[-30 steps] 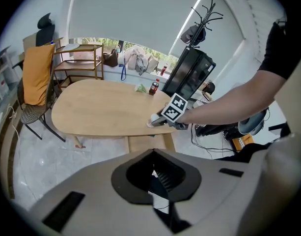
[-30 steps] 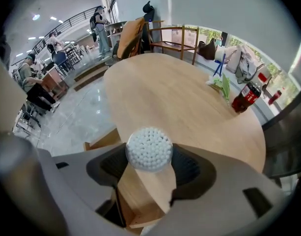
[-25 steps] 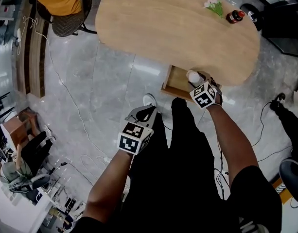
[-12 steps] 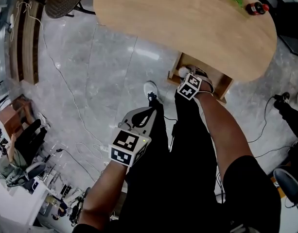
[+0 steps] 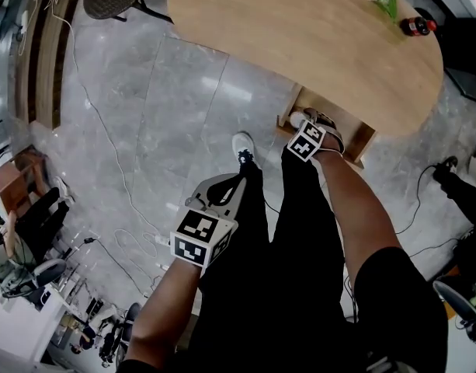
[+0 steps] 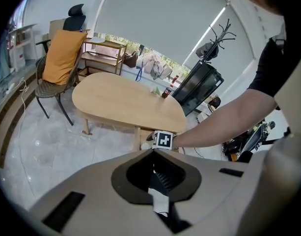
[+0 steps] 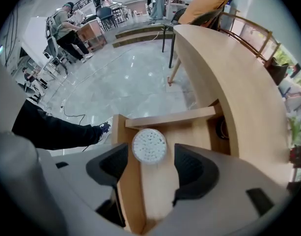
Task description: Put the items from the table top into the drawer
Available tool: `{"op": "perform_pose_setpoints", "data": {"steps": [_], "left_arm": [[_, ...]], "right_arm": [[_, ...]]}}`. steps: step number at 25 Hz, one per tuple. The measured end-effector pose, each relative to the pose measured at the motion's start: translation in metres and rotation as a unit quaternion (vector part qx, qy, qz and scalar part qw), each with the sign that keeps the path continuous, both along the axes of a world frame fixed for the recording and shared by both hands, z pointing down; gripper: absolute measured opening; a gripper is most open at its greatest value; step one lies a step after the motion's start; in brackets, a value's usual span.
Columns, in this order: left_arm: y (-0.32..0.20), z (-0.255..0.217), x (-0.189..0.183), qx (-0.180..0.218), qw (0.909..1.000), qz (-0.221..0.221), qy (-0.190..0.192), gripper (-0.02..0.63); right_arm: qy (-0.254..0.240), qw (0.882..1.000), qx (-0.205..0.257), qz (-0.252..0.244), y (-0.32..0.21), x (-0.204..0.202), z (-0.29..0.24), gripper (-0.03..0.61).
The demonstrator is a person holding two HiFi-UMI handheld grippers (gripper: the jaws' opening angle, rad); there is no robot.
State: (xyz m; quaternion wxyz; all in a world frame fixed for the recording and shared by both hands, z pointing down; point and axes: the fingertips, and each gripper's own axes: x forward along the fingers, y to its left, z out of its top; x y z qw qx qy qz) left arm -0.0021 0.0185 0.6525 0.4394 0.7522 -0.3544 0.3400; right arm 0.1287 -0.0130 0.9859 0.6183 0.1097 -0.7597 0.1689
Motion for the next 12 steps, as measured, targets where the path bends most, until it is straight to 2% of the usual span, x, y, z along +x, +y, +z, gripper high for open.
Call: {"op": "perform_pose_setpoints", "data": {"steps": [3,7,10,12], "left_arm": [[0.001,-0.024,-0.006,0.012,0.9998,0.009,0.010,0.005],[-0.025,-0.059,-0.008,0.071,0.9958,0.044,0.037,0.005],[-0.035,-0.093,-0.010,0.106,0.9899,0.081,0.048,0.005],[-0.038,-0.115,-0.014,0.123,0.9857,0.102,0.052,0.005]], "right_arm": [[0.008,1.000,-0.004,0.006,0.014,-0.003,-0.032,0.270],[0.016,0.999,0.027,0.032,-0.007,0.003,-0.090,0.270],[-0.010,0.996,0.045,0.079,-0.010,-0.001,-0.156,0.268],[-0.039,0.989,0.059,0.132,-0.010,-0.005,-0.209,0.268]]}}
